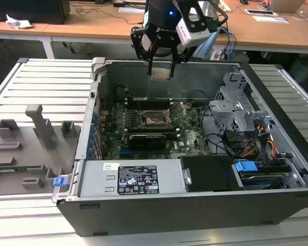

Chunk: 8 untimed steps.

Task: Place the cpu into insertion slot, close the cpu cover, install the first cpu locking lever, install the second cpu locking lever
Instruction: 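Place the cpu into insertion slot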

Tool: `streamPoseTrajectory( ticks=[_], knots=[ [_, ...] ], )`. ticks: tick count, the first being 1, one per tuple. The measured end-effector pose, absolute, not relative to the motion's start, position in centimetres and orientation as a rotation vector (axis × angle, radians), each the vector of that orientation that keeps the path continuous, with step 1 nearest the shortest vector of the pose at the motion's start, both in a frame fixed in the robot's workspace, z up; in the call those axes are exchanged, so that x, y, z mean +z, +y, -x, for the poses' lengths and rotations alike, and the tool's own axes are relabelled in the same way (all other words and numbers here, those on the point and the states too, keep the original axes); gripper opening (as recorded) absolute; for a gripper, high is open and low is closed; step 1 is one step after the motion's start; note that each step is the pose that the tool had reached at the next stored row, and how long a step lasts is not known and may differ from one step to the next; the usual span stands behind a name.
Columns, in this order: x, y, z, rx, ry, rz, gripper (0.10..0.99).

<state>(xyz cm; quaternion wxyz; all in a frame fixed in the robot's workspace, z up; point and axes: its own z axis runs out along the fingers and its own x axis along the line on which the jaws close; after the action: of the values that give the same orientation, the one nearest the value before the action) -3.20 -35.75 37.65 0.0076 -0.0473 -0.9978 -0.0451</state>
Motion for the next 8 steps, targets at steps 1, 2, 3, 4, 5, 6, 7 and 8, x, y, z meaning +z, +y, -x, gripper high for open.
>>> streamPoseTrajectory(
  ticks=[1, 2, 3, 4, 5, 6, 7, 8],
  knots=[
    [37.65, -35.76, 3.2, -0.141, -3.12, 0.151, 0.533],
    [37.65, -35.75, 3.2, -0.141, -3.12, 0.153, 0.533],
    [37.65, -35.76, 3.2, -0.141, -3.12, 0.157, 0.533],
    [37.65, -35.76, 3.2, -0.141, -3.12, 0.159, 0.533],
    [37.65, -35.76, 3.2, -0.141, -3.119, 0.161, 0.533],
    [37.65, -35.76, 3.2, -0.141, -3.119, 0.163, 0.533],
    [37.65, -35.76, 3.2, -0.141, -3.119, 0.165, 0.533],
    [37.65, -35.75, 3.2, -0.141, -3.119, 0.169, 0.533]
  ],
)
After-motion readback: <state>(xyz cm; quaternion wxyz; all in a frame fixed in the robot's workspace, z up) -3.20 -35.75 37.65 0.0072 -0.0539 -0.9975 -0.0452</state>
